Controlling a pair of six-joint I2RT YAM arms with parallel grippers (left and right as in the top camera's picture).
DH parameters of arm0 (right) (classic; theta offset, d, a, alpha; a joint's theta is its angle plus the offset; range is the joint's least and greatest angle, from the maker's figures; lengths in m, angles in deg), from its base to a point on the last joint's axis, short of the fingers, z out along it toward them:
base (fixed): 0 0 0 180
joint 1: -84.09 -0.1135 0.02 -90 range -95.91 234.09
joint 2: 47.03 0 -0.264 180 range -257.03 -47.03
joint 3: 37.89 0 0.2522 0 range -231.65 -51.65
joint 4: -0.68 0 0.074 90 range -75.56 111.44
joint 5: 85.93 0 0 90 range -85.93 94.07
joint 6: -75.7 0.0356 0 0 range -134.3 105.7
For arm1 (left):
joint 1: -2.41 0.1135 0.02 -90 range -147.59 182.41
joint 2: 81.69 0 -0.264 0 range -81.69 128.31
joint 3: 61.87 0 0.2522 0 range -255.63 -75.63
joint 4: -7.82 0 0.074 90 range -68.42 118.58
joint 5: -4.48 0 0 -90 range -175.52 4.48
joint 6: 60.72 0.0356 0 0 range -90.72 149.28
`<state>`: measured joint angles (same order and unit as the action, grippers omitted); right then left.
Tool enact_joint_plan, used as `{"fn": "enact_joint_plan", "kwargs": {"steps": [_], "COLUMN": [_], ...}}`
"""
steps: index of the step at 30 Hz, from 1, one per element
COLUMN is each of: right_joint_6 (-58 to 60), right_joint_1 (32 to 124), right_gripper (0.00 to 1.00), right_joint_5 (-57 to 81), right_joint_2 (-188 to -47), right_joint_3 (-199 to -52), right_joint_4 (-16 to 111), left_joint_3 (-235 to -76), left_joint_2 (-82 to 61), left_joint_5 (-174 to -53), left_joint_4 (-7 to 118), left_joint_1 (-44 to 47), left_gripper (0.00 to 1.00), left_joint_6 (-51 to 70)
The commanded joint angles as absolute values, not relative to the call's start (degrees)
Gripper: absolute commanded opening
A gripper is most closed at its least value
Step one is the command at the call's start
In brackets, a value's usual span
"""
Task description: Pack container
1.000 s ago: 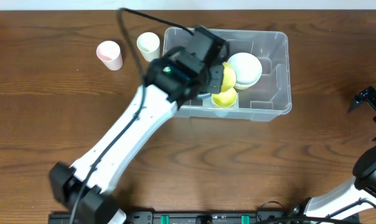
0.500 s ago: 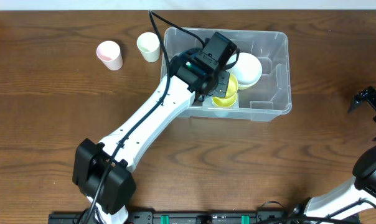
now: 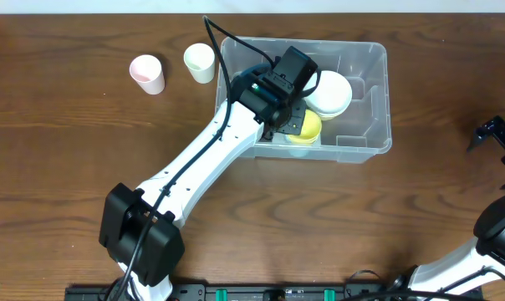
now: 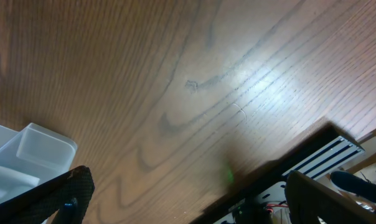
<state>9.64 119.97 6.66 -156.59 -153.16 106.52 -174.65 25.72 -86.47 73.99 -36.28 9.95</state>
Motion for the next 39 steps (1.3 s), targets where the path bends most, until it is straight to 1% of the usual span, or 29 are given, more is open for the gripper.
{"fn": "enact_joint_plan", "kwargs": {"steps": [1, 2, 4, 5, 8, 10, 11, 12, 14, 21, 22, 26, 31, 39], "right_joint_6": [10.52, 10.52, 10.52, 10.52, 10.52, 10.52, 10.52, 10.52, 10.52, 10.52, 10.52, 10.52, 10.52, 10.52], "right_joint_1": [120.56, 120.56, 120.56, 120.56, 120.56, 120.56, 120.56, 120.56, 120.56, 120.56, 120.56, 120.56, 120.56, 120.56], "right_gripper": [0.99, 0.99, 0.99, 0.99, 0.99, 0.99, 0.99, 0.99, 0.99, 0.99, 0.99, 0.99, 0.99, 0.99], "right_joint_5": [6.58, 6.58, 6.58, 6.58, 6.58, 6.58, 6.58, 6.58, 6.58, 6.58, 6.58, 6.58, 6.58, 6.58], "right_joint_2": [-155.15, -155.15, -155.15, -155.15, -155.15, -155.15, -155.15, -155.15, -155.15, -155.15, -155.15, -155.15, -155.15, -155.15], "right_joint_3": [-153.14, -153.14, -153.14, -153.14, -153.14, -153.14, -153.14, -153.14, -153.14, -153.14, -153.14, -153.14, -153.14, -153.14], "right_joint_4": [106.56, 106.56, 106.56, 106.56, 106.56, 106.56, 106.56, 106.56, 106.56, 106.56, 106.56, 106.56, 106.56, 106.56], "left_joint_3": [-174.22, -174.22, -174.65, -175.22, -177.58, -179.05, -179.81, -180.51, -181.36, -181.52, -181.52, -181.52, -181.52, -181.52], "left_joint_2": [26.16, 26.16, 26.09, 26.09, 25.42, 24.3, 23.67, 23.14, 22.44, 23.91, 24.54, 27.03, 31.6, 39.16], "left_joint_5": [-85.44, -85.44, -85.31, -84.63, -82.34, -81.62, -81.55, -81.53, -81.49, -81.38, -81.38, -81.42, -81.92, -82.03], "left_joint_4": [74.03, 73.81, 73.35, 73.4, 73.42, 73.37, 73.37, 73.2, 72.78, 71.23, 70.8, 68.54, 66.64, 66.07], "left_joint_1": [-36.24, -36.11, -35.47, -35.02, -32.33, -29.75, -28.04, -26.16, -22.12, -6.01, -3.74, 2.97, 7.39, 9.14], "left_gripper": [0.35, 0.39, 0.5, 0.53, 0.57, 0.66, 0.68, 0.72, 0.76, 0.78, 0.79, 0.81, 0.81, 0.81], "left_joint_6": [10.3, 10.67, 12.24, 12.55, 12.72, 12.72, 12.75, 12.72, 12.75, 12.77, 12.77, 12.77, 12.77, 12.57]}}
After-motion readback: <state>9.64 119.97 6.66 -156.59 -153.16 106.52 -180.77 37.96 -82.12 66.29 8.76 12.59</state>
